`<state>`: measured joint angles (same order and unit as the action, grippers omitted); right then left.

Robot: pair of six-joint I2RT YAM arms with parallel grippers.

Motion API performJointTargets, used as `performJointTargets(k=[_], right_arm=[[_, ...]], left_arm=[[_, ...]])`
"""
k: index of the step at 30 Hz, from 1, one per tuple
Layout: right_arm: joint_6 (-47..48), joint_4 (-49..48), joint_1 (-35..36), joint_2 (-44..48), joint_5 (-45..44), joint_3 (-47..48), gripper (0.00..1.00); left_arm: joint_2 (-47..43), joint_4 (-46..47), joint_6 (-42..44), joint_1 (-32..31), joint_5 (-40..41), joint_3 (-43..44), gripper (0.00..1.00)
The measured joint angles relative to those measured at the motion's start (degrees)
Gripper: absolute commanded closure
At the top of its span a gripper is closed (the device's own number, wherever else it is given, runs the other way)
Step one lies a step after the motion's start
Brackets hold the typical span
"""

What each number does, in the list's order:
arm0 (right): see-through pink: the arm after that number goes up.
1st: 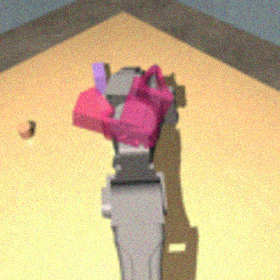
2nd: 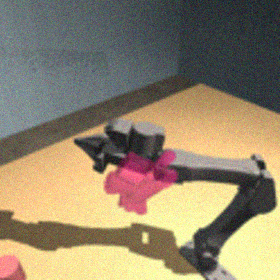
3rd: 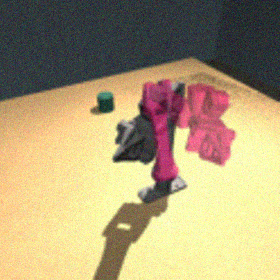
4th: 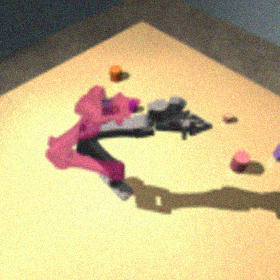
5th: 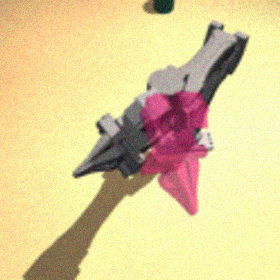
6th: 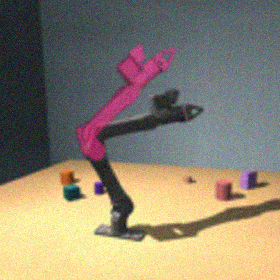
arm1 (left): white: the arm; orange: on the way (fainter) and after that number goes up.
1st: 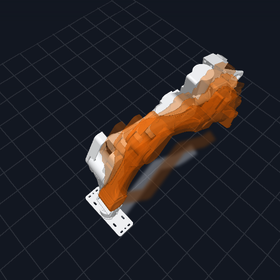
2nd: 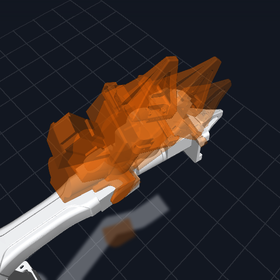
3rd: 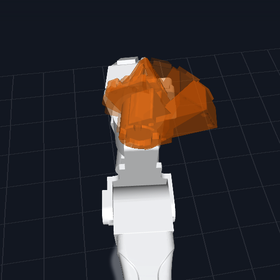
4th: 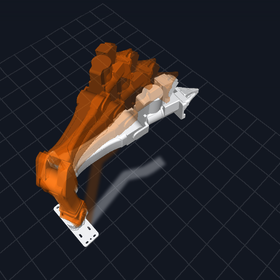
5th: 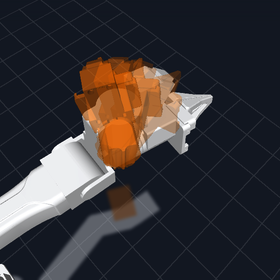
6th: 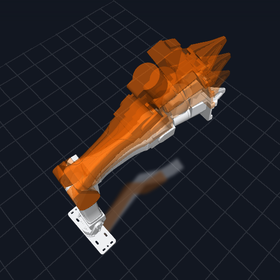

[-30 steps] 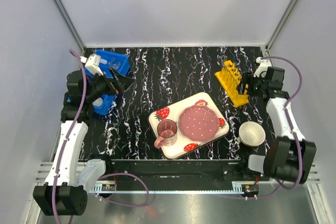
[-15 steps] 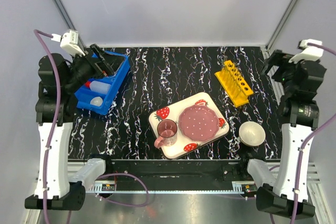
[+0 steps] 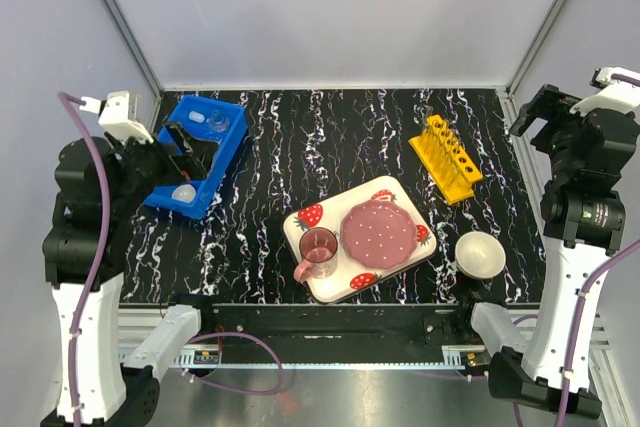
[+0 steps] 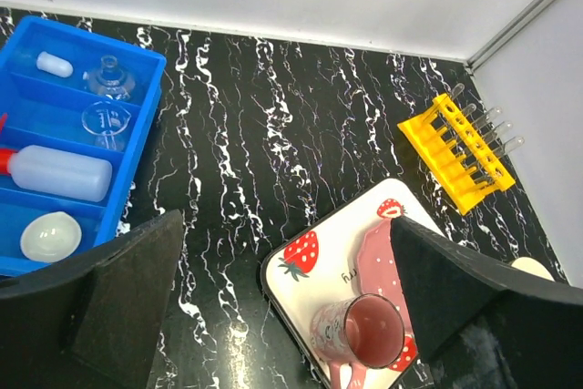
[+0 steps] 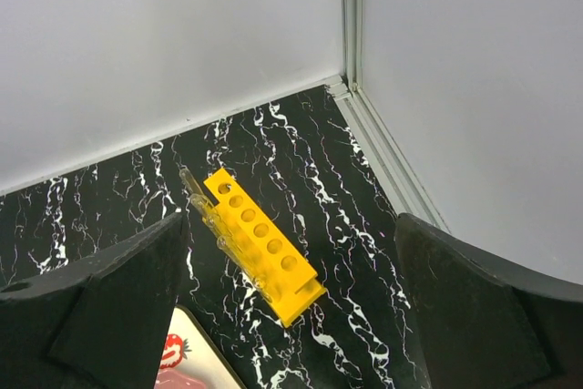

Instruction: Organize the chemistry lab equipment

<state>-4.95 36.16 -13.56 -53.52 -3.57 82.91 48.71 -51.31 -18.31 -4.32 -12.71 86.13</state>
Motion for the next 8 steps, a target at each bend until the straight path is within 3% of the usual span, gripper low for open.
performJointTargets(k=[8], right_arm=[[0.13, 0.24, 0.00, 0.55, 0.02, -0.07, 0.00]], left_arm=[[-2.38, -0.15, 1.46, 0.00, 0.63, -0.02, 0.01]])
